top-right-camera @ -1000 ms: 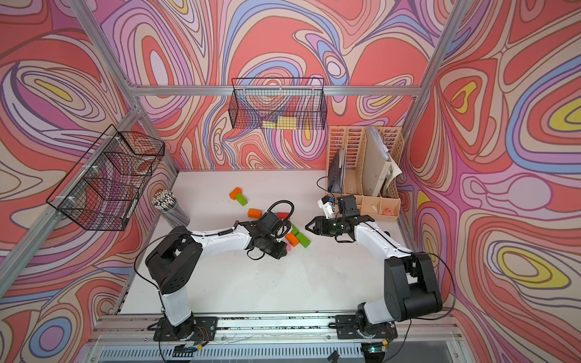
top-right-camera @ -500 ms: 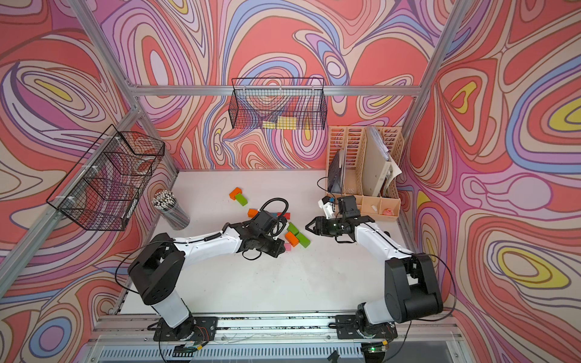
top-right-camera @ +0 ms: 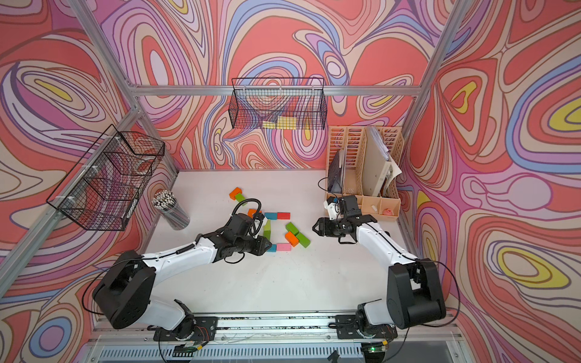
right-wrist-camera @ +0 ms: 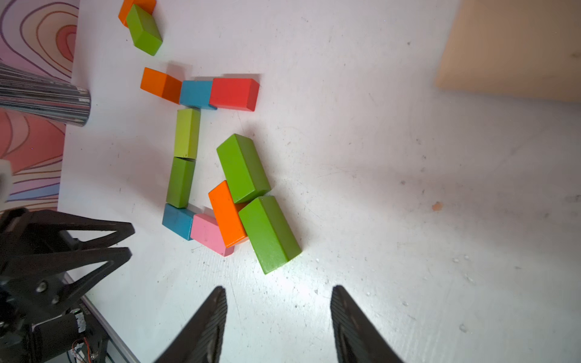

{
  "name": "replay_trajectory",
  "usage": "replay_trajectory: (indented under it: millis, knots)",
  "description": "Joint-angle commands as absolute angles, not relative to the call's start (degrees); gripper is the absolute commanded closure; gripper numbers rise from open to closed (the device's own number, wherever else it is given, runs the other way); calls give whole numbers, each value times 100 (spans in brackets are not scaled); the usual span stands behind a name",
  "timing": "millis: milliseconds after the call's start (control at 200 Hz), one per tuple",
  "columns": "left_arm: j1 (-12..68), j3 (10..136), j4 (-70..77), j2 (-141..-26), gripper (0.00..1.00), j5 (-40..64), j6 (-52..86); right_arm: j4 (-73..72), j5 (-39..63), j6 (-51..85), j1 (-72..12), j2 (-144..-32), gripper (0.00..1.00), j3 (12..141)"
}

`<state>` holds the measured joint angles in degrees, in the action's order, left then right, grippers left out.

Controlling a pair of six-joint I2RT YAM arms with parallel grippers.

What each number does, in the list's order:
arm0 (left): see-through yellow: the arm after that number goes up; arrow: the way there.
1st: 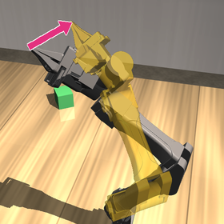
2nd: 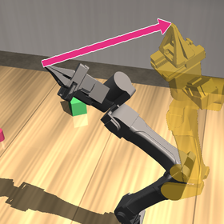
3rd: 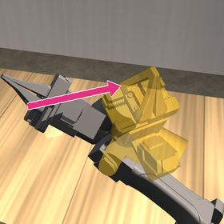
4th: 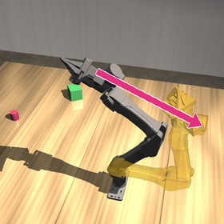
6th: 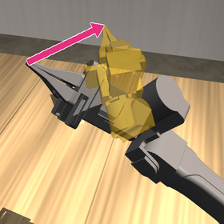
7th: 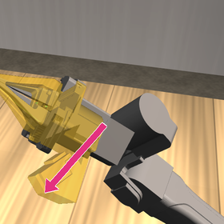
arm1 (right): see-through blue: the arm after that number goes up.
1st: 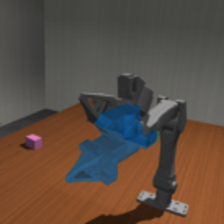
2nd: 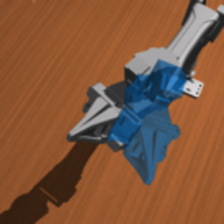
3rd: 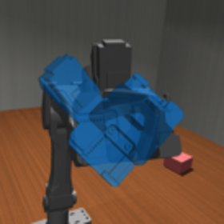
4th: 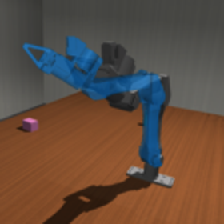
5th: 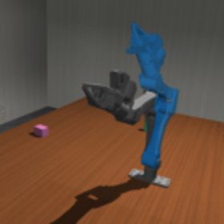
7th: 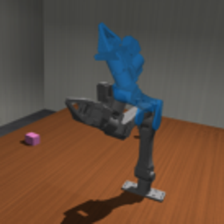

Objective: Assemble the letter c with building blocks
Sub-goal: Pick up the building block from the center of the board.

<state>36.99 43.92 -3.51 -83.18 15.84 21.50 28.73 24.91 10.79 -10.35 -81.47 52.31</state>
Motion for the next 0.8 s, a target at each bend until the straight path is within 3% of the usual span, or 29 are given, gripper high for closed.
replay_trajectory:
  millis: [0, 175, 406, 796]
  knots:
    - [3590, 4190, 127, -8093, 61, 1600, 2083, 3024, 2051, 685, -1121, -8311, 48, 5404]
    - [3261, 3885, 56, -7970, 61, 1733, 2236, 2955, 1652, 388, -1249, -8466, 52, 5455]
    - [3068, 3671, -70, -7617, 61, 1537, 2166, 2979, 1398, 39, -1535, -8740, 43, 5616]
    - [3023, 3413, -28, -7238, 62, 1295, 2039, 3161, 1371, -399, -1927, -9433, 44, 6032]
